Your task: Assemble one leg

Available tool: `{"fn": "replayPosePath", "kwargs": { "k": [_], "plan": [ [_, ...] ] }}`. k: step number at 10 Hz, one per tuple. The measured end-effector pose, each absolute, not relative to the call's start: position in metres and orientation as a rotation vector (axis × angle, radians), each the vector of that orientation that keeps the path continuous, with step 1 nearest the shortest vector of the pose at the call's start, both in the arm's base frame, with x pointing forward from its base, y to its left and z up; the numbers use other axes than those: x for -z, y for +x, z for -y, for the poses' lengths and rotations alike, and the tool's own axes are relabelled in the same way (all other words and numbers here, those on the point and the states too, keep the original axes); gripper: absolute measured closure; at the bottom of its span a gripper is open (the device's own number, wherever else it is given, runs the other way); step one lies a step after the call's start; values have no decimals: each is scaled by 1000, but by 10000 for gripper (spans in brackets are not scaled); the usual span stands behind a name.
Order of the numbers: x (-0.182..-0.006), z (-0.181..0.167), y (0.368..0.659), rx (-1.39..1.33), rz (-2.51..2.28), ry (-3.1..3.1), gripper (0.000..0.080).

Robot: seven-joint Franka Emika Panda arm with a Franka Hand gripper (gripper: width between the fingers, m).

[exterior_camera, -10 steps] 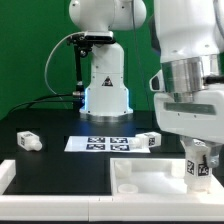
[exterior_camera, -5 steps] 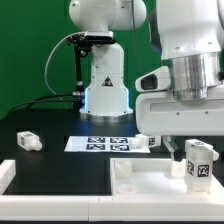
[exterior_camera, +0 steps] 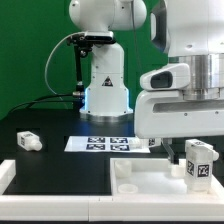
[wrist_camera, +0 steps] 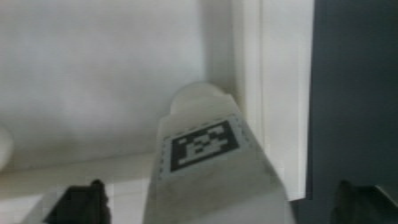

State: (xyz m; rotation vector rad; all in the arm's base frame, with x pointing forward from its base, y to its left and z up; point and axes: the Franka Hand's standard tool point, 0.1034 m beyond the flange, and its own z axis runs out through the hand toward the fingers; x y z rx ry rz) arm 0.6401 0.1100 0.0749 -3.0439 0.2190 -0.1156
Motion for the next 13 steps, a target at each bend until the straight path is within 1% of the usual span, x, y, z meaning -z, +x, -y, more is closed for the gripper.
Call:
{"fn": "replayPosePath", "kwargs": {
  "k": [2, 4, 7, 9, 11, 13],
  "plan": [
    [-75, -110, 640, 108, -371, -3025, 518],
    [-75, -110, 640, 97, -595, -2986, 514],
    [-75, -110, 639, 79, -1308, -2753, 514],
    [-72, -109, 638, 33, -1861, -2355, 514],
    [-72, -108, 638, 22, -1920, -2298, 514],
    [-73, -109, 638, 32, -1780, -2420, 512]
  ]
}}
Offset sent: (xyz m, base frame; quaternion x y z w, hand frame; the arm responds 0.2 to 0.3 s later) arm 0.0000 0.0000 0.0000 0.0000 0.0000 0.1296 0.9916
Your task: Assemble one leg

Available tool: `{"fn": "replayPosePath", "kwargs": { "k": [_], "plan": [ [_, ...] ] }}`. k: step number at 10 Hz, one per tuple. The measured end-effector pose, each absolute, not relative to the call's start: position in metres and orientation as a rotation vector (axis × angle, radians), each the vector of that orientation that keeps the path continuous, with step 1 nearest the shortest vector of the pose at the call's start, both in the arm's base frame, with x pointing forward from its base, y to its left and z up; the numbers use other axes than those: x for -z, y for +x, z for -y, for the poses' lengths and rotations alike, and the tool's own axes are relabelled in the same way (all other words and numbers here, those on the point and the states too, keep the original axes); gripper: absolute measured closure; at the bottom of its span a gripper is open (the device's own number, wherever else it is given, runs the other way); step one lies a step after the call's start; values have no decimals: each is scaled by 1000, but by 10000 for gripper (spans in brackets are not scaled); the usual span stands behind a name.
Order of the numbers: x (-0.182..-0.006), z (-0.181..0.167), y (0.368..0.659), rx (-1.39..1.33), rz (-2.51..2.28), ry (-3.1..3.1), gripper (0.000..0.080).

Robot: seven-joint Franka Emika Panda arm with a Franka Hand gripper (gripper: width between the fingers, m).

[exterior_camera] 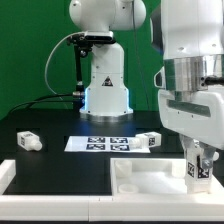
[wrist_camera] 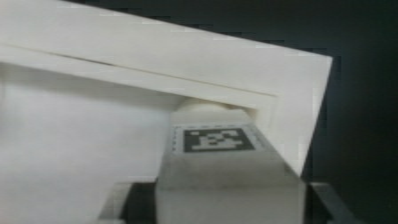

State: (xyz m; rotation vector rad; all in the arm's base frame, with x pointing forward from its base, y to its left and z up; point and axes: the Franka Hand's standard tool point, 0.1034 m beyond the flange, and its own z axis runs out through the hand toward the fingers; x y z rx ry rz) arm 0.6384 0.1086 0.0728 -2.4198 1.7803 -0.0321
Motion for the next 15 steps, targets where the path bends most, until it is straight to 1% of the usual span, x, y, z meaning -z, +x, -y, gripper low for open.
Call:
{"fn": "replayPosePath", "kwargs": {
  "k": [1, 2, 3, 4, 6, 7, 8, 9, 10, 11, 12, 13, 14, 15],
  "plan": [
    [-75, -110, 640, 46, -1541, -2588, 364],
    [-75, -111, 639, 51, -1305, -2725, 234],
    [-74, -115, 636, 38, -1145, -2805, 234],
    [-74, -119, 635, 46, -1046, -2849, 165],
    [-73, -115, 635, 57, -879, -2909, 154],
    [-73, -115, 636, 72, -698, -2966, 151],
    [-74, -115, 639, 123, -361, -3046, 151],
    [-72, -114, 640, 139, -167, -3069, 151],
    [-72, -113, 640, 138, -197, -3067, 176],
    [-71, -113, 640, 136, -224, -3065, 176],
    [-71, -113, 640, 136, -235, -3064, 352],
    [-71, -113, 640, 132, -346, -3049, 352],
    [-71, -112, 640, 128, -472, -3030, 516],
    [-71, -112, 640, 124, -597, -3005, 514]
  ]
}}
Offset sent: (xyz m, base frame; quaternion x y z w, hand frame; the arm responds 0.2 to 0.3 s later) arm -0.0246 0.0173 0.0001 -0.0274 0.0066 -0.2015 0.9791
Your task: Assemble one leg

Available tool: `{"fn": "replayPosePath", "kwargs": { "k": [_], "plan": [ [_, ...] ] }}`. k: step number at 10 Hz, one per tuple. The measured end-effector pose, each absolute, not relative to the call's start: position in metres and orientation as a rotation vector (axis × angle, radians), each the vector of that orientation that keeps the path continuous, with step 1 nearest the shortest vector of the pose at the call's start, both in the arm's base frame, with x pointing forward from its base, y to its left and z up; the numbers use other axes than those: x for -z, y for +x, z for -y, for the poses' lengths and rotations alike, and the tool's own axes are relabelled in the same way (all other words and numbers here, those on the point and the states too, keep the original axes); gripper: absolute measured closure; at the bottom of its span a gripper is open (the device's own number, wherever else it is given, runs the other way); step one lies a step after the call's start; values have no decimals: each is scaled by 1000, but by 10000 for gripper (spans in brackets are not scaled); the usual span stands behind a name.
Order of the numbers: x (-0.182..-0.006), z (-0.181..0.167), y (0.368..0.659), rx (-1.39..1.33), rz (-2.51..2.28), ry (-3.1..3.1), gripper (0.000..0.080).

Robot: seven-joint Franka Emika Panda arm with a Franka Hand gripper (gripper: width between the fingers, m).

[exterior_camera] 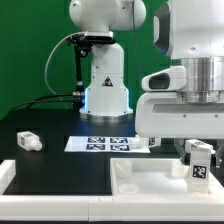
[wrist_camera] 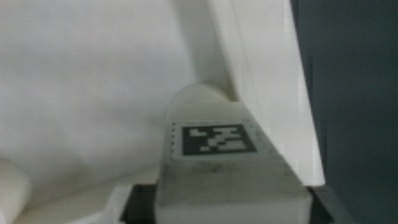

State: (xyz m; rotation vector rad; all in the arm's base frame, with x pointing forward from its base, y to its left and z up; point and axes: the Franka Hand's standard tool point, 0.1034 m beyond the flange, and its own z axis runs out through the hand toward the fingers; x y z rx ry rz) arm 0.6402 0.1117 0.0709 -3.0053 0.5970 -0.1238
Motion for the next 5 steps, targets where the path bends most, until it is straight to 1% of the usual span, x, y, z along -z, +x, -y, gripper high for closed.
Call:
{"fn": "replayPosePath", "kwargs": {
  "k": [3, 5],
  "plan": [
    [-70, -111, 640, 109, -1181, -2820, 514],
    [-69, -108, 641, 79, -1610, -2553, 514]
  ]
}}
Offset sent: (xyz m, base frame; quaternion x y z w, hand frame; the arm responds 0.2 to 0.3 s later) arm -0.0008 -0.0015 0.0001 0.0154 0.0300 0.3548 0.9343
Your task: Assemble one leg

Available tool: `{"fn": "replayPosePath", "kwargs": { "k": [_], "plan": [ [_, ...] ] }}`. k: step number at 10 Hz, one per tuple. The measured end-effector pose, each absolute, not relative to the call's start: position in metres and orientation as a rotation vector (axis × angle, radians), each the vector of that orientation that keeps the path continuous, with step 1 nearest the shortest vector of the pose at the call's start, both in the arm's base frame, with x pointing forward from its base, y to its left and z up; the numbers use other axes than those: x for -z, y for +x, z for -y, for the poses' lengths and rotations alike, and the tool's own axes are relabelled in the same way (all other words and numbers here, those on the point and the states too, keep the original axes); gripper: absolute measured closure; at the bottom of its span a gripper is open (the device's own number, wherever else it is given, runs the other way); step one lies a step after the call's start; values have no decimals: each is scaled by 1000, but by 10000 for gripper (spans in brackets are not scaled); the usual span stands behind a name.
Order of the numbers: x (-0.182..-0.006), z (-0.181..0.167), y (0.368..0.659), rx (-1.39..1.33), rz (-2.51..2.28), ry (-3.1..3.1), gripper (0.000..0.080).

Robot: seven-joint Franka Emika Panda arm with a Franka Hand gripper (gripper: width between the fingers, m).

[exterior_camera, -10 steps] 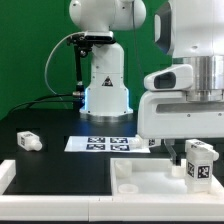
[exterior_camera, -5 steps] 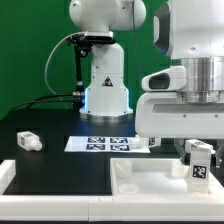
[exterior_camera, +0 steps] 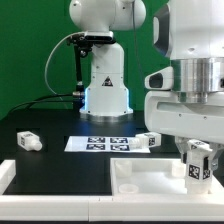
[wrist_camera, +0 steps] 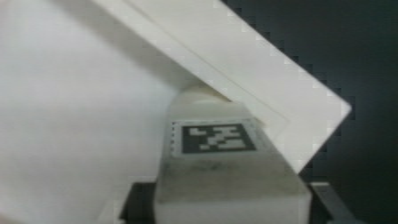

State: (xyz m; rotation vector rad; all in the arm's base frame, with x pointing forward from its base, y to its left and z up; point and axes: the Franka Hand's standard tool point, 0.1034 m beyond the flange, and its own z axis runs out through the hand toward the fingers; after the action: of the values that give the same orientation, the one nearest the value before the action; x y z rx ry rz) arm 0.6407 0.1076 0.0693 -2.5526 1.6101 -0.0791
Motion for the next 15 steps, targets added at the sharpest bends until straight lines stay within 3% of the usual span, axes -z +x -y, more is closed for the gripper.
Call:
{"fn": "replayPosePath", "kwargs": {
  "k": [2, 4, 6, 7, 8, 11, 13, 15],
  "plan": [
    [-69, -107, 640, 38, -1886, -2319, 514],
    [-68, -107, 640, 43, -1819, -2374, 512],
    [-67, -109, 638, 77, -1363, -2687, 265],
    [-68, -111, 638, 86, -1127, -2801, 186],
    [-68, -113, 638, 93, -1021, -2842, 158],
    [-67, -110, 638, 116, -728, -2947, 151],
    [-71, -113, 643, 176, -23, -3098, 151],
    [-71, -114, 643, 182, 17, -3099, 178]
  ]
}}
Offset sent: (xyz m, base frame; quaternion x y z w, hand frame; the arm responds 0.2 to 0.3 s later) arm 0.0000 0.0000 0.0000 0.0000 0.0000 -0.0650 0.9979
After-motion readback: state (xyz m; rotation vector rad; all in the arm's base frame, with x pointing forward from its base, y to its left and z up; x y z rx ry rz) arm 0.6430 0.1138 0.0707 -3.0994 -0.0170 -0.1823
